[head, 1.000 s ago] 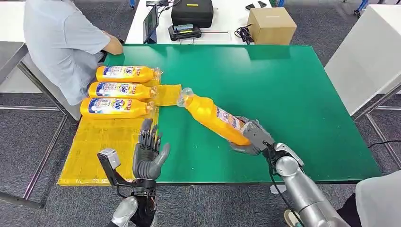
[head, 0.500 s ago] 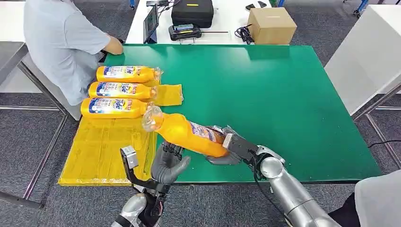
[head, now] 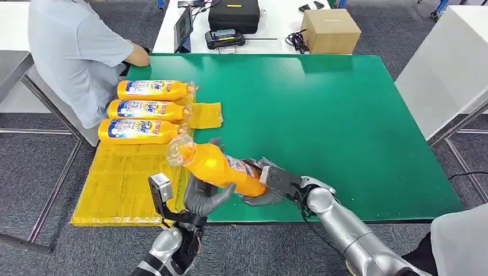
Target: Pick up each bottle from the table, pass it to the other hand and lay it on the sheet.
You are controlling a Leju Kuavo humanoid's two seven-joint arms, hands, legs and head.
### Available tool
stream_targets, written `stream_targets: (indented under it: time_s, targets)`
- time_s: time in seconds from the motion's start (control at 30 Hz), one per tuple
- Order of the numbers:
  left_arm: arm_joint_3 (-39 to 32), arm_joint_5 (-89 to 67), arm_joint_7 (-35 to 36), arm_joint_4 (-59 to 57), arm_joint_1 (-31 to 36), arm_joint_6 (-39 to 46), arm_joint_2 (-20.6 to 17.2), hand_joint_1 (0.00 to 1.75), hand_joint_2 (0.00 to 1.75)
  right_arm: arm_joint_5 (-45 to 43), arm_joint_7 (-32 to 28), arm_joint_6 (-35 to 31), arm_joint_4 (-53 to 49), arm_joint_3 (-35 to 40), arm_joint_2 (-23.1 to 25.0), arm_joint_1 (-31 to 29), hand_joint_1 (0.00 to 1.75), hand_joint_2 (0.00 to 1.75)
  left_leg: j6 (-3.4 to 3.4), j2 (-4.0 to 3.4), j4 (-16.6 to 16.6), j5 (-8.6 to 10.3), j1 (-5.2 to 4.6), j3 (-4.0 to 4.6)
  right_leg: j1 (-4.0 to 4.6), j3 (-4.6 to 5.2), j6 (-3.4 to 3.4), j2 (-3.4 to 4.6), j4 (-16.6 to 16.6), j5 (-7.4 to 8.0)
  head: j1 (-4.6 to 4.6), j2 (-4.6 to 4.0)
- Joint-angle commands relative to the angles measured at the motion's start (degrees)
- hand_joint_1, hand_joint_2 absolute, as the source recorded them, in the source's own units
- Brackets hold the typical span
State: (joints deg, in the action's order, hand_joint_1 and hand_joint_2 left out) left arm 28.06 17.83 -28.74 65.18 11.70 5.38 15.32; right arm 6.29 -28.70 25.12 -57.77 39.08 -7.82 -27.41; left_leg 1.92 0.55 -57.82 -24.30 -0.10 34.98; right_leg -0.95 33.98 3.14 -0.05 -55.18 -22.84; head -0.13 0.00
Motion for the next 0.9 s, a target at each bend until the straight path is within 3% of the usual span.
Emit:
stream_targets:
  time_s: [0.03,0.07,0.63,0.67,0.7,0.73,0.8,0.83,0.9]
  targets:
    - [-1.05,-0.23,-0.37,-3.92,4.14,1.26,1.01,0.35,1.75,0.2,0.41,-0.21,6.51,5.3,1.2,-2.86,1.75,1.75,-0.08,0.0,0.02,-0.05,0.03,-0.16,0.04,-0.16,-0.1,-0.02,0.01,-0.06,0.02,0.0]
    - [-1.08,-0.11,-0.46,-3.69,3.98,1.17,0.99,1.75,1.75,0.14,0.47,-0.22,6.6,5.43,1.15,-2.99,1.75,1.75,-0.07,-0.02,0.02,-0.05,0.03,-0.14,0.03,-0.14,-0.09,0.0,0.01,-0.04,0.0,0.0]
    - [-0.8,2.58,0.42,-1.55,2.64,-1.88,0.75,1.75,1.75,-1.19,0.89,-1.35,7.33,5.04,1.08,-2.48,1.75,1.75,-0.1,-0.02,-0.02,-0.09,0.04,-0.2,0.06,-0.2,-0.12,-0.01,-0.01,-0.09,0.0,0.0]
    - [-1.05,3.24,0.55,-1.28,2.38,-2.24,0.79,1.75,1.75,-1.21,0.92,-1.45,7.43,4.99,1.06,-2.37,1.62,1.75,-0.08,-0.01,0.01,-0.06,0.04,-0.16,0.05,-0.16,-0.1,-0.02,0.01,-0.07,0.0,0.0]
    - [-1.39,4.69,1.33,-0.86,1.95,-3.27,0.69,1.75,1.75,-1.23,1.07,-1.77,7.64,4.76,1.11,-2.14,0.7,1.75,-0.11,-0.01,0.0,-0.11,0.05,-0.25,0.07,-0.26,-0.14,-0.03,0.01,-0.11,0.0,0.0]
    - [-1.5,4.94,1.39,-0.72,1.84,-3.36,0.63,1.75,1.75,-1.33,1.24,-1.89,7.85,4.58,1.18,-2.05,0.0,1.75,-0.1,0.0,0.01,-0.1,0.05,-0.25,0.06,-0.25,-0.14,-0.04,0.01,-0.1,0.0,0.0]
    - [-2.13,5.36,1.54,0.08,1.45,-2.86,0.16,1.75,1.75,-1.04,2.28,-3.13,8.75,4.22,1.47,-1.63,0.0,1.75,-0.12,-0.03,0.01,-0.12,0.06,-0.31,0.08,-0.29,-0.15,-0.01,0.02,-0.12,0.0,0.0]
    - [-2.23,4.27,1.2,0.29,1.43,-1.38,-0.11,1.75,1.75,-0.33,2.66,-4.29,8.91,4.25,1.54,-1.48,0.0,0.0,-0.1,-0.04,0.03,-0.1,0.05,-0.26,0.06,-0.24,-0.12,0.0,0.03,-0.09,0.0,0.0]
    - [-0.79,-7.62,-0.09,0.57,2.53,10.86,-2.06,1.75,1.75,0.82,2.89,-7.88,8.83,2.28,1.79,0.83,0.0,0.0,-0.1,-0.05,0.01,-0.11,0.04,-0.27,0.05,-0.24,-0.13,0.01,0.0,-0.1,0.0,0.0]
